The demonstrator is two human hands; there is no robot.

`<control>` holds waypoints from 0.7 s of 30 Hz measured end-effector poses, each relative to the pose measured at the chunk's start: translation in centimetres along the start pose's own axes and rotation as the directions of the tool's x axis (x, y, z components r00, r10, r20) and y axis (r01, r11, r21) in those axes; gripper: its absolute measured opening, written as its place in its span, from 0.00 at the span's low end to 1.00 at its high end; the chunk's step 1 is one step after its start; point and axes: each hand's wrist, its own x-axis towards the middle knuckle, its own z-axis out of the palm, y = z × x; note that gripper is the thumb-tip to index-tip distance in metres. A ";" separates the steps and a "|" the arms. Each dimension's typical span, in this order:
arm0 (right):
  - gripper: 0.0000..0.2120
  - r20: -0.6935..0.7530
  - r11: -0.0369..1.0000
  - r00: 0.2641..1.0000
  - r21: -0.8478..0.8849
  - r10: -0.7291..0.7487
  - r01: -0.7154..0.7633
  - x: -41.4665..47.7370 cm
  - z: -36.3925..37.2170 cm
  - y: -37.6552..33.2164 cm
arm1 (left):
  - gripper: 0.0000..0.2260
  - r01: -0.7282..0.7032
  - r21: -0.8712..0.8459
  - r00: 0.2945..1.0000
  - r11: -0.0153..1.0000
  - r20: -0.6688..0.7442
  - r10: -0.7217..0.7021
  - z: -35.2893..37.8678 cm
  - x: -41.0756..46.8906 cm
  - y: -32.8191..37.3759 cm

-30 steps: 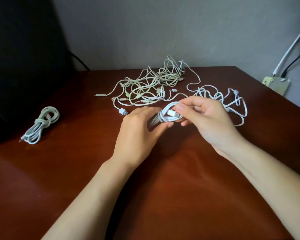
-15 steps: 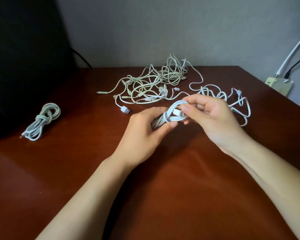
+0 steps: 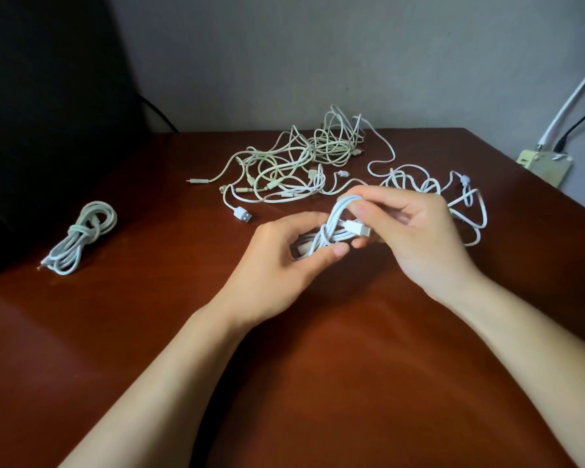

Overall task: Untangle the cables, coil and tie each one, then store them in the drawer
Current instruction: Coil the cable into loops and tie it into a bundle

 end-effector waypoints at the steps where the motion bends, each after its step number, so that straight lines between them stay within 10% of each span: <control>1: 0.11 -0.009 0.999 1.000 0.024 0.023 -0.023 0.0 0.0 0.1 | 0.08 -0.012 0.016 1.000 1.000 -0.021 0.012 0.1 0.0 0.0; 21: 0.12 -0.045 0.995 0.994 -0.020 0.101 -0.102 0.3 0.1 0.3 | 0.12 -0.034 0.388 0.967 0.921 -0.220 0.128 1.2 0.4 -0.5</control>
